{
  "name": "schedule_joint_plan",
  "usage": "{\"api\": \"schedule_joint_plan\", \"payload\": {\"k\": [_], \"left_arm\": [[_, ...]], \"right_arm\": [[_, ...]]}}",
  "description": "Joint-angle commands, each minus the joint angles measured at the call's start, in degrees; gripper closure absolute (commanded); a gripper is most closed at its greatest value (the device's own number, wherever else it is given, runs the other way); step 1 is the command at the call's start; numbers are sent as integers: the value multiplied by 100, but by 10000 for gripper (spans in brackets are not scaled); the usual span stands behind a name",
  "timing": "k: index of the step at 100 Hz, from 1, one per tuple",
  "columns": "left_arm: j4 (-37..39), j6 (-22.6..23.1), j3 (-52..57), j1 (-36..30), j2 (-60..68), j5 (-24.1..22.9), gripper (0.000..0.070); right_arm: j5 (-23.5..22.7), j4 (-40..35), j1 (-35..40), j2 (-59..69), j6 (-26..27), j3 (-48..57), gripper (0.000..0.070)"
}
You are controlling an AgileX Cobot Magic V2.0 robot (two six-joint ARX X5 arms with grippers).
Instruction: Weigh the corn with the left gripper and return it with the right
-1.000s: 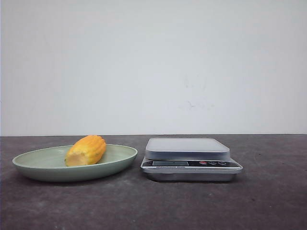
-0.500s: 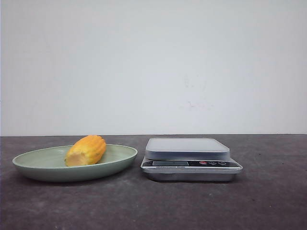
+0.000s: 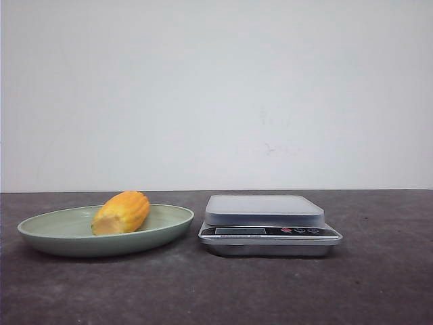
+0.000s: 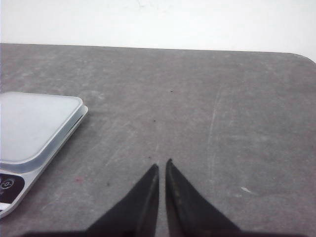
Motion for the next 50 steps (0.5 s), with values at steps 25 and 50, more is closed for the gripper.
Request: {"api": "schedule_joint_plan", "payload": {"k": [25,50], "left_arm": [[-15,4,-98,11,-4,-13,684],[-11,-170,-96,11,-4,-9,684]], "right_arm": [[2,61,4,-2,-59,-11,683],[-20,66,15,-2,223,-11,683]]}}
